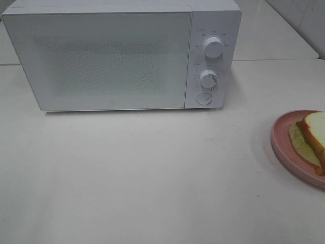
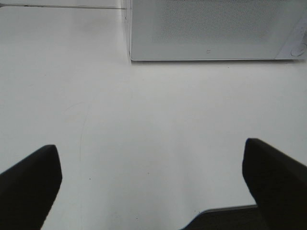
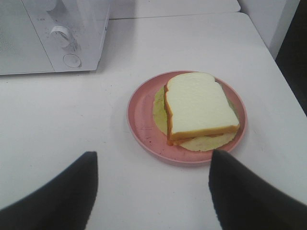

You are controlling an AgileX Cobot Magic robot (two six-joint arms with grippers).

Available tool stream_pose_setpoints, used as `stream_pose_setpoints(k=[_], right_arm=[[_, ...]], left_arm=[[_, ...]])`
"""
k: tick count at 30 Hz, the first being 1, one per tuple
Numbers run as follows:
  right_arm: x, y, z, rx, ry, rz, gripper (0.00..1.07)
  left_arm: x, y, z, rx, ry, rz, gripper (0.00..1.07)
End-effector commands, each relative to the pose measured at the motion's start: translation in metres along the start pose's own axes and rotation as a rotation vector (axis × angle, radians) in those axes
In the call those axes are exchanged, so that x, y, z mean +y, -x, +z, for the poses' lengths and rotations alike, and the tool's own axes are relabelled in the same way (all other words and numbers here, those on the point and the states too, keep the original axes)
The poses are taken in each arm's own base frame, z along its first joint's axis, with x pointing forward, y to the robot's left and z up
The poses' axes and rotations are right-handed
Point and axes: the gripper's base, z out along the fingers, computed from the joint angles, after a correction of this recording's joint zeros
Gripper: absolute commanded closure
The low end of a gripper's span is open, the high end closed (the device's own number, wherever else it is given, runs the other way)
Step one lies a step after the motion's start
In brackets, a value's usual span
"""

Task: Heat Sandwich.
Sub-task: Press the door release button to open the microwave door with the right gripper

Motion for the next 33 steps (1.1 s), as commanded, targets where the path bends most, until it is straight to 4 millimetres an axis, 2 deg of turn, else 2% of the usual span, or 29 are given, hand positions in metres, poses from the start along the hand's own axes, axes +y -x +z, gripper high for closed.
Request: stream_pose_setpoints(k=[1,13,18,19,21,23,27,33], right_arm=[[0.000,-0.002,-0.003,-0.039,0.008,-0.004,0.42],[0.000,-0.002,-0.003,-0.038,0.007,-0.005,0.42],[0.000,0.002,-0.004,-0.052,0.007,-0.005,0.33],[0.000,0.006,-0.004,-0.056,0.004,-0.009,0.26],[0.001,0.012,-0.003,-0.050,0.004,-0.013,0.22],[0.001,0.015,-0.001,-0.041,0.003,-0.015,0.21],[0.005,0.034,0.017,-0.018,0.006,-0.025,0.22],[0.008,0.047,0.036,0.004,0.009,-0.034,0.23]], left_arm=[[0.000,-0.001,-0.003,-0.035,0.007,0.003,0.10],[0.000,-0.001,-0.003,-0.035,0.007,0.003,0.10],[0.000,-0.001,-0.003,-0.035,0.007,0.003,0.10],[0.000,-0.001,-0.003,-0.035,0.007,0.003,0.10],[0.000,-0.001,-0.003,-0.035,0.007,0.003,0.10],[0.000,-0.001,-0.003,-0.035,0.007,0.003,0.10],[0.000,-0.001,-0.003,-0.035,0.007,0.003,0.10],[0.000,-0.001,-0.003,-0.035,0.007,0.003,0.10]])
